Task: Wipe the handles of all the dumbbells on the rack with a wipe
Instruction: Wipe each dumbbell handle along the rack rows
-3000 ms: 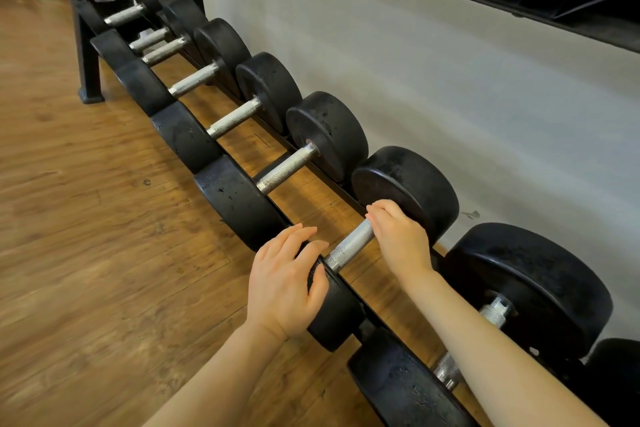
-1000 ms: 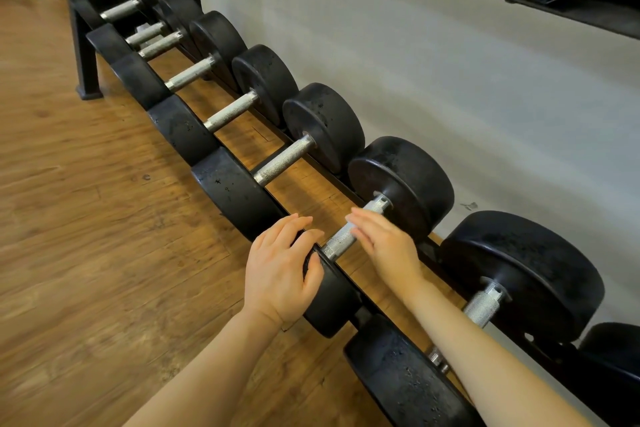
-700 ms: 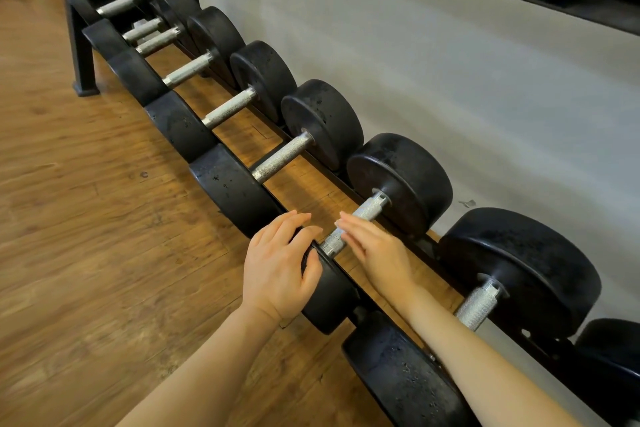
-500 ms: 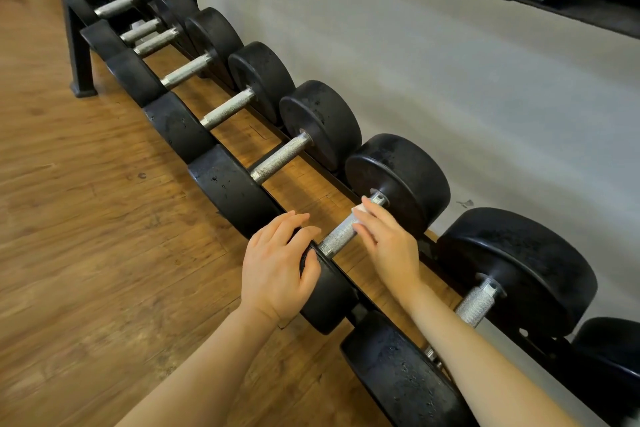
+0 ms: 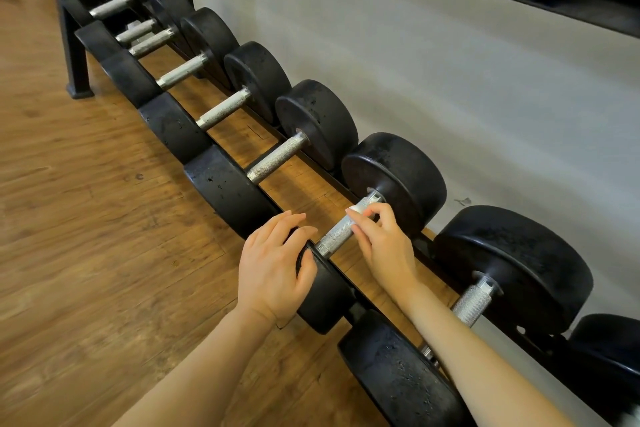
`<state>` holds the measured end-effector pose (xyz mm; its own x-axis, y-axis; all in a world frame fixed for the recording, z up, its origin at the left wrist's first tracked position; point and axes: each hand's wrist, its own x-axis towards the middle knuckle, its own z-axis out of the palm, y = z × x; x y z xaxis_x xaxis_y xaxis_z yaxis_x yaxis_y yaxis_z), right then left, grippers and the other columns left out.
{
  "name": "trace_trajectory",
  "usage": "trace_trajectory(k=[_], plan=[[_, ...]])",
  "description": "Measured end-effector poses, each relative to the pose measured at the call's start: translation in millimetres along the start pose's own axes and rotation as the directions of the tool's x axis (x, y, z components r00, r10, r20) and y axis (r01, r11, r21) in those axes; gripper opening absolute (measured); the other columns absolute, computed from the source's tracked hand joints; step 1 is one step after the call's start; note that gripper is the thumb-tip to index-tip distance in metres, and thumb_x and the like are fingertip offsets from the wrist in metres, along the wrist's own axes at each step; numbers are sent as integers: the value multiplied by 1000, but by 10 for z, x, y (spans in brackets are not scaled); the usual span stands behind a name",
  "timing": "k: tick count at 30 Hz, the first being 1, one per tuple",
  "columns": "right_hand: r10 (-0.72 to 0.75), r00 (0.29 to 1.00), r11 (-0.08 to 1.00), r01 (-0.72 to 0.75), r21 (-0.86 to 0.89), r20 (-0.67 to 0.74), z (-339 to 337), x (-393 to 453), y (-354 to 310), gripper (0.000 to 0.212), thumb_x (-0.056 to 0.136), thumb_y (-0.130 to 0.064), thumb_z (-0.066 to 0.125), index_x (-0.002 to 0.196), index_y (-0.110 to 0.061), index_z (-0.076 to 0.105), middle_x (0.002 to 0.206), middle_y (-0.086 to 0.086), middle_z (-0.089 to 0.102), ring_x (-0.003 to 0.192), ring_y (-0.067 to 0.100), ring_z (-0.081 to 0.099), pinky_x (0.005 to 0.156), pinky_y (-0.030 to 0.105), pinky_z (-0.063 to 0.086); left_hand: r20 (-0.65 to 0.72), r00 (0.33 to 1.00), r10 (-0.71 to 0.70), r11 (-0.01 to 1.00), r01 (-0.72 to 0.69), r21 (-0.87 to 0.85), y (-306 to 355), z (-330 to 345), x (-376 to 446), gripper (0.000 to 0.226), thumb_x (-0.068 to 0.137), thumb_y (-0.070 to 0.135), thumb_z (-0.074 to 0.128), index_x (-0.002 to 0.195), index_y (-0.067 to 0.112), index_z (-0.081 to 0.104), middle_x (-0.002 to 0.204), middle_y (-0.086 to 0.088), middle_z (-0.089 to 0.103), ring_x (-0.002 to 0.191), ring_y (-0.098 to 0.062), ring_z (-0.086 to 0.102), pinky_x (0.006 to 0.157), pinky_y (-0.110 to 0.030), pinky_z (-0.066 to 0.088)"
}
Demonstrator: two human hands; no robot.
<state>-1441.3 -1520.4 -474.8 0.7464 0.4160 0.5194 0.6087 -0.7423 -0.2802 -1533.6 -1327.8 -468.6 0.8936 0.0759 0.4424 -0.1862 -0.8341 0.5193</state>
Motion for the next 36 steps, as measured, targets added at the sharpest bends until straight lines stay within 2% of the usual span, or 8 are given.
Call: trace_trajectory(k=[3,7,13,18,22,28,33,36], plan=[[33,999,998,-33,51,-1,7,-11,-9,30,95,-22,57,123,-14,63,113,1,51,92,7,59,67,23,58,1,1000,-2,1000,2,-2,8,1,5,42,89,33,38,115,21,69,129,2,62,129,-21,50,104,-46,43],[-40,997,997,36,74,62,36,-43,-69,29,94,-25,55,120,-17,64,108,-3,53,88,10,60,64,27,57,-11,1000,5,1000,-5,1,16,3,10,41,89,31,39,113,21,70,127,2,63,127,-20,52,103,-43,43],[96,995,988,-100,118,38,49,-6,-38,29,94,-22,57,123,-15,62,113,0,49,90,10,57,73,27,57,-31,999,36,999,-36,13,20,-14,17,40,88,30,40,111,17,71,124,0,65,123,-21,54,101,-37,41],[38,995,988,-52,148,94,24,-82,-75,30,94,-19,58,123,-15,61,113,0,47,92,11,58,75,20,54,-8,1000,14,1000,-14,23,13,-16,9,41,89,32,39,113,19,70,126,1,63,126,-20,53,103,-40,41],[130,990,967,-140,212,57,-15,-51,-17,29,95,-21,57,123,-16,60,110,-9,43,91,-2,52,75,7,45,2,1000,10,1000,-10,19,3,-11,5,41,90,33,39,115,20,69,129,2,62,128,-20,50,104,-41,41],[43,990,977,-70,203,136,19,-111,-59,27,95,-20,57,122,-15,58,113,-6,46,96,1,51,79,11,46,4,1000,6,1000,-6,30,15,-13,8,43,89,33,37,115,20,69,129,1,61,129,-21,50,103,-39,38],[229,970,933,-242,266,78,-61,-39,45,31,93,-25,60,123,-16,58,109,-9,48,91,-4,52,77,11,44,-3,1000,16,1000,-16,22,24,-26,5,42,89,32,38,114,19,69,129,1,62,128,-21,51,103,-40,39],[178,980,957,-194,218,92,-23,-69,-13,30,93,-27,60,121,-17,58,110,-12,47,91,-2,52,75,10,45,0,1000,13,1000,-13,19,33,-33,5,42,89,32,38,114,19,69,128,0,62,128,-22,51,102,-42,41]])
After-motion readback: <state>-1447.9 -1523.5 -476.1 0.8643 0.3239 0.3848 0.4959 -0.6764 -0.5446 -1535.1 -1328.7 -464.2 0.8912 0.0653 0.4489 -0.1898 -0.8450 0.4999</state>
